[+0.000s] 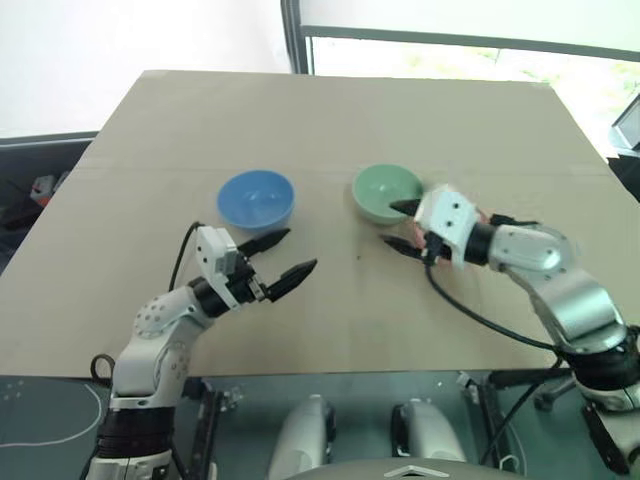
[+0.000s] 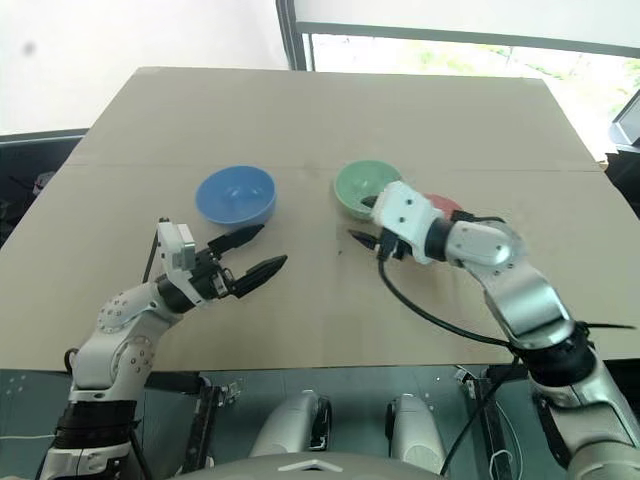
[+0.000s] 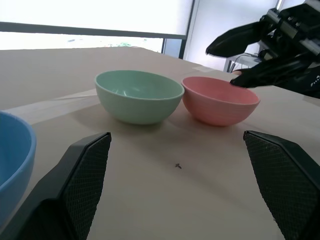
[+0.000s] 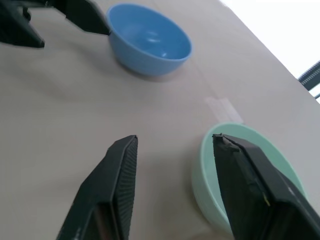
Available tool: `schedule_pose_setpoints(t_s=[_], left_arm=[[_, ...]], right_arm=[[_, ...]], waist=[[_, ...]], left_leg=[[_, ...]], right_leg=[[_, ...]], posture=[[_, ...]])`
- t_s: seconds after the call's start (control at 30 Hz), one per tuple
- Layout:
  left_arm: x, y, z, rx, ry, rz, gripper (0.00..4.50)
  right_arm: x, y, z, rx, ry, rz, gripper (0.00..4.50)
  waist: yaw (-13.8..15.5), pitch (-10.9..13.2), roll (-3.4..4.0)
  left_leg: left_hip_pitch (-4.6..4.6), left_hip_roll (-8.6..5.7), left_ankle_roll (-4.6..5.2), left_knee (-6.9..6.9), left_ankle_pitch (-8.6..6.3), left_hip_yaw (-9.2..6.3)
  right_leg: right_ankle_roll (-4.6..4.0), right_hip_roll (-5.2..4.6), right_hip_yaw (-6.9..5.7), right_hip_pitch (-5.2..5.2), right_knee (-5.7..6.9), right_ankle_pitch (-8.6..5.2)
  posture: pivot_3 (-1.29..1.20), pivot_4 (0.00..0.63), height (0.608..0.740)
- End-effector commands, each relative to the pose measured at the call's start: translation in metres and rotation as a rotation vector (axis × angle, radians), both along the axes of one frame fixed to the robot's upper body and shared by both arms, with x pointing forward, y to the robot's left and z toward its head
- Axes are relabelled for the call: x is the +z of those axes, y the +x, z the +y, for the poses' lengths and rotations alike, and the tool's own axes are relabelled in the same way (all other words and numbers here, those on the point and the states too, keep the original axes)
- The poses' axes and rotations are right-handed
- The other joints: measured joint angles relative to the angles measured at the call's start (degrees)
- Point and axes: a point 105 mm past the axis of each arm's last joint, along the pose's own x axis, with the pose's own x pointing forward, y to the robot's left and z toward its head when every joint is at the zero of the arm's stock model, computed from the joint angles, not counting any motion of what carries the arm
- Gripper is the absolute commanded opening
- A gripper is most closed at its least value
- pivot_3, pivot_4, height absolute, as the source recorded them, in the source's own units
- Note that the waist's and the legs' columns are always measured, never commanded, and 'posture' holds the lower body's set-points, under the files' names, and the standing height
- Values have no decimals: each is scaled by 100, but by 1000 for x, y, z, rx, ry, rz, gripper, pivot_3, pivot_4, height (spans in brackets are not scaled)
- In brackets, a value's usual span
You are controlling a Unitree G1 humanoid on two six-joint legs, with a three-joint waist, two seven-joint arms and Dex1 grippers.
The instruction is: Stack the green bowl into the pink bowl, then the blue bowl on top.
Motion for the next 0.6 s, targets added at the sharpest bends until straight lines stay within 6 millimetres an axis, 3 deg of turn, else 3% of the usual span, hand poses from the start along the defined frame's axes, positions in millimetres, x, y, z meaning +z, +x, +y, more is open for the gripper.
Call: schedule_pose_setpoints(t_s=[0.03,0.2,0.37,0.47,0.5,0.6], left_arm=[[15,-10,-5,-52,-34,-60,4500],[16,-23,-4,-93,-31,-81,4500],[16,-36,-3,-139,-16,-76,4500],[10,-47,-4,-192,32,-66,4500],[10,-48,-4,-202,39,-67,4500],[9,-49,-6,-209,45,-71,4500]], right_arm=[[3,17,10,34,-47,-81,2432],[-5,47,24,14,-101,-120,2432],[-14,65,25,-9,-159,-139,2432],[-17,69,24,-8,-167,-112,1682],[-18,69,23,-7,-169,-107,1091],[-19,72,21,-10,-169,-101,25]], waist=[[-2,0,0],[-73,1,1],[-107,3,4],[-142,6,9],[-143,7,11],[-139,10,16]], left_leg=[[-1,0,0,0,0,1],[-1,-1,0,1,0,3],[-3,0,-2,-4,1,1],[-4,0,-3,-8,1,3],[-4,1,-3,-9,1,3],[-3,2,-4,-10,2,2]], right_leg=[[0,0,0,0,0,0],[1,-3,2,0,-1,1],[0,-2,-2,-1,2,0],[1,-3,-2,-1,2,0],[1,-2,-2,-1,2,0],[0,-2,-2,-2,-1,0]], posture=[[0,150,740],[0,150,740],[0,150,740],[0,150,740],[0,150,740],[0,150,740]])
